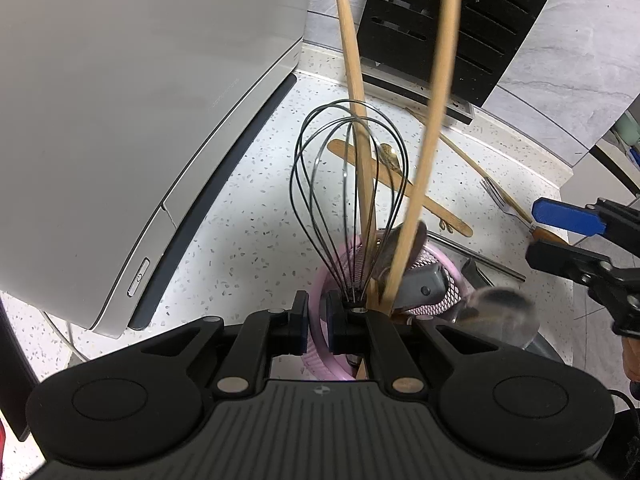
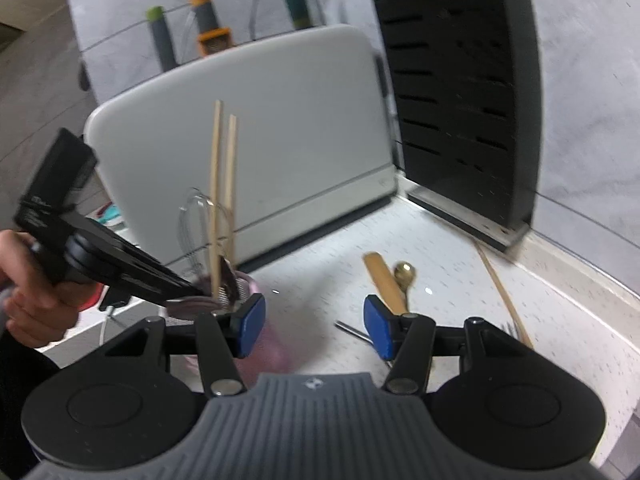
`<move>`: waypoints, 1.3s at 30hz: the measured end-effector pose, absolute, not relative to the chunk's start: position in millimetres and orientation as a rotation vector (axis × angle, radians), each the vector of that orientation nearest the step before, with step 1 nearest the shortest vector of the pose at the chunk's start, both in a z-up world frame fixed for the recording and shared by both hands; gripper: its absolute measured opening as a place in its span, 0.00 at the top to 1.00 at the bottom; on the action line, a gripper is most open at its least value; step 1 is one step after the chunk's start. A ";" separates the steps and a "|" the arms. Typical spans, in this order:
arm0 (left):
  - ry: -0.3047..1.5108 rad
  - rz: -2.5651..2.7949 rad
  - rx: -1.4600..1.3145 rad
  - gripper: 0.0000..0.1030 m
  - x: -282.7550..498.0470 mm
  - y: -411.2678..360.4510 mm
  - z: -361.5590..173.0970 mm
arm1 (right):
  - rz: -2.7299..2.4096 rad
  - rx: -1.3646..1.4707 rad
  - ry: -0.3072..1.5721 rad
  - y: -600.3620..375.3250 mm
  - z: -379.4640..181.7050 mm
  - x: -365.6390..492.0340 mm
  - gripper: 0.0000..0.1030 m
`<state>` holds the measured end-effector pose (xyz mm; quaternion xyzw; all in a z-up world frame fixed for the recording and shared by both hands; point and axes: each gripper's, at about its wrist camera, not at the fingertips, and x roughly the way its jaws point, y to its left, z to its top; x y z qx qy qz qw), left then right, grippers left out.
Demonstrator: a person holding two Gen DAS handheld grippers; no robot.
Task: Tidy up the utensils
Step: 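Lower the silver spoon into the pink cup and open the right gripper, then move the right gripper to the wooden spatula and grasp it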
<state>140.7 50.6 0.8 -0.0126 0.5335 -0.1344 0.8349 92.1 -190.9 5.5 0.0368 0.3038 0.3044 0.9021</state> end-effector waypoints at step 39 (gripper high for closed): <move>1.118 -0.320 -0.114 0.94 141.9 63.3 6.3 | 0.481 0.026 0.676 -197.7 -14.2 107.1 0.46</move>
